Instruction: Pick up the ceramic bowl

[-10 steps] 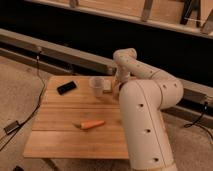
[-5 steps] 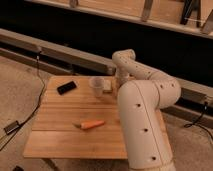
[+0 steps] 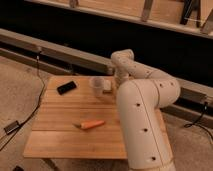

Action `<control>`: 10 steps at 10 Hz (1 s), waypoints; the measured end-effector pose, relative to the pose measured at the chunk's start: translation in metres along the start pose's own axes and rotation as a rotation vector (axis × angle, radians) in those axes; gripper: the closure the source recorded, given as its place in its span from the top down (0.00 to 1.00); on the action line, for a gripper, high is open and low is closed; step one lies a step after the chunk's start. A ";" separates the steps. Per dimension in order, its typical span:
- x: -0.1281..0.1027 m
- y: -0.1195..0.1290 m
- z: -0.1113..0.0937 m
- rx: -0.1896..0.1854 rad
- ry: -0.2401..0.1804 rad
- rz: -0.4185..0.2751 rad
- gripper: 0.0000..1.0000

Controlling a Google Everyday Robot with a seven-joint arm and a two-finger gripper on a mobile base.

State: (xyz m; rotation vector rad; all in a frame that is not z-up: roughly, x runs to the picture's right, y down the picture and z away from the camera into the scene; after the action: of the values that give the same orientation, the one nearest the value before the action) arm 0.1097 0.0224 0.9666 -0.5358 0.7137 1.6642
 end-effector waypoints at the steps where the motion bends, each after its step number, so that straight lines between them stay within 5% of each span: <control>1: 0.002 0.001 -0.001 0.008 0.002 -0.005 0.00; 10: 0.035 0.015 -0.049 0.179 0.025 -0.081 0.00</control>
State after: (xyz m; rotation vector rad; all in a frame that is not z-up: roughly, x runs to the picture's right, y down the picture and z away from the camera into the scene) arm 0.0866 0.0102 0.9101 -0.4522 0.8394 1.5034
